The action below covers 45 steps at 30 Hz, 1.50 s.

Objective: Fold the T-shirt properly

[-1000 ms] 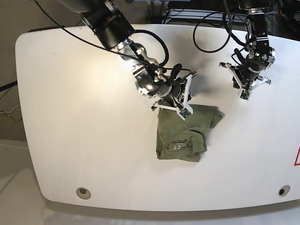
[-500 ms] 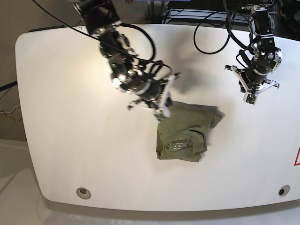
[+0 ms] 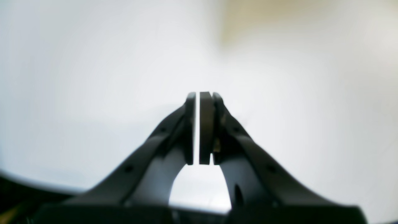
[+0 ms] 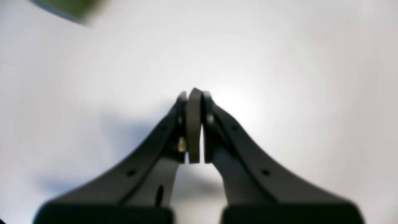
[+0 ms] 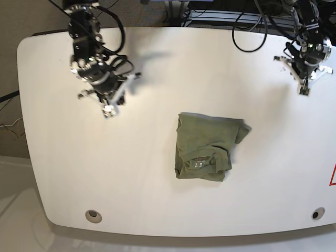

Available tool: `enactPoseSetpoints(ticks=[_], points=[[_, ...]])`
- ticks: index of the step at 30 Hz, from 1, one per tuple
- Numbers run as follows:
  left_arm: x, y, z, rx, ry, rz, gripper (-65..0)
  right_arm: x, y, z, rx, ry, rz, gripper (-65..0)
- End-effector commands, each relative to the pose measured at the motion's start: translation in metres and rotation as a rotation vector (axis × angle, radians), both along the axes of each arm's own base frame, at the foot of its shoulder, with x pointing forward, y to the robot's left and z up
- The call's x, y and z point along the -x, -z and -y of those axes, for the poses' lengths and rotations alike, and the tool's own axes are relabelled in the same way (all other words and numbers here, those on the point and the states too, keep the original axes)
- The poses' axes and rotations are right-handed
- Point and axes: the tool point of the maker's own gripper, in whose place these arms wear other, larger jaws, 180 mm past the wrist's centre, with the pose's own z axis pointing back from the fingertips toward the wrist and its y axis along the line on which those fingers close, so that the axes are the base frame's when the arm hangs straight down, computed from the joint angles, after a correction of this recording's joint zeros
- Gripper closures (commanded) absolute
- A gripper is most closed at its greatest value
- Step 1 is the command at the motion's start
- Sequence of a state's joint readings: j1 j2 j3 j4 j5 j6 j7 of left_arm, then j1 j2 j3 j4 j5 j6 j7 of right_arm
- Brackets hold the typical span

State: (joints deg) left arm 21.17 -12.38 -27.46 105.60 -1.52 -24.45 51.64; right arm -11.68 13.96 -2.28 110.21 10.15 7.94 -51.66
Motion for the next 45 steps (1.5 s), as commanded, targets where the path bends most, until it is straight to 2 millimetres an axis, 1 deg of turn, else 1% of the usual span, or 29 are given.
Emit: enactPoseSetpoints(ticks=[1,4,6,7,8,9,10,12,17,19,21,22,23,24,27,30,34,36,39,42,43,44,45], points=[[0.003,-0.014,-0.013,-0.035,-0.013,0.037,-0.1,0.004,-0.005,0.028,0.046,0.041,0.016,0.0],[0.021,-0.012,-0.025,-0.051,-0.048,0.008,-0.1,0.022,0.002,0.061,0.09,0.105,-0.021,0.0],[0.033,-0.01,-0.032,-0.059,-0.068,-0.012,-0.1,0.031,0.005,0.079,0.115,0.14,-0.038,0.0],[0.04,-0.009,-0.035,-0.062,-0.079,-0.025,-0.1,0.04,0.006,0.092,0.132,0.168,-0.053,0.0],[0.044,-0.008,-0.036,-0.064,-0.081,-0.034,-0.1,0.043,0.007,0.097,0.138,0.179,-0.058,0.0],[0.052,-0.006,-0.039,-0.069,-0.084,-0.053,-0.1,0.054,0.009,0.112,0.16,0.208,-0.079,0.0],[0.058,-0.004,-0.039,-0.07,-0.076,-0.07,-0.1,0.061,0.01,0.123,0.176,0.231,-0.09,0.0],[0.068,-0.002,-0.039,-0.068,-0.061,-0.098,-0.1,0.074,0.01,0.14,0.199,0.272,-0.107,0.0],[0.098,0.008,-0.035,-0.04,-0.053,-0.164,-0.1,0.108,0.008,0.177,0.254,0.354,-0.122,0.0],[0.111,0.012,-0.034,-0.031,-0.056,-0.192,-0.1,0.122,0.008,0.188,0.272,0.378,-0.125,0.0],[0.117,0.015,-0.033,-0.024,-0.055,-0.21,-0.1,0.134,0.008,0.197,0.286,0.398,-0.13,0.0],[0.122,0.018,-0.03,-0.015,-0.054,-0.222,-0.1,0.144,0.011,0.204,0.297,0.411,-0.145,0.0],[0.124,0.02,-0.031,-0.013,-0.056,-0.228,-0.1,0.148,0.012,0.207,0.301,0.417,-0.155,0.0],[0.132,0.024,-0.029,-0.002,-0.065,-0.248,-0.1,0.159,0.017,0.212,0.309,0.43,-0.18,0.0],[0.145,0.036,-0.03,0.021,-0.085,-0.289,-0.1,0.183,0.03,0.224,0.319,0.46,-0.236,0.0],[0.159,0.048,-0.03,0.046,-0.106,-0.329,-0.1,0.2,0.04,0.23,0.322,0.468,-0.265,0.0],[0.179,0.066,-0.029,0.087,-0.14,-0.392,-0.1,0.233,0.059,0.239,0.327,0.489,-0.305,0.0],[0.187,0.075,-0.024,0.111,-0.141,-0.421,-0.1,0.247,0.068,0.243,0.326,0.503,-0.325,0.0],[0.205,0.09,-0.013,0.142,-0.126,-0.485,-0.1,0.277,0.086,0.246,0.313,0.538,-0.369,0.0],[0.211,0.103,-0.001,0.154,-0.085,-0.506,-0.1,0.304,0.101,0.251,0.309,0.569,-0.403,0.0],[0.212,0.106,0.003,0.157,-0.074,-0.511,-0.1,0.31,0.104,0.253,0.309,0.576,-0.406,0.0],[0.219,0.113,0.009,0.165,-0.062,-0.528,-0.1,0.321,0.109,0.254,0.308,0.59,-0.419,0.0],[0.222,0.117,0.014,0.172,-0.056,-0.539,-0.1,0.327,0.112,0.255,0.308,0.597,-0.427,0.0]])
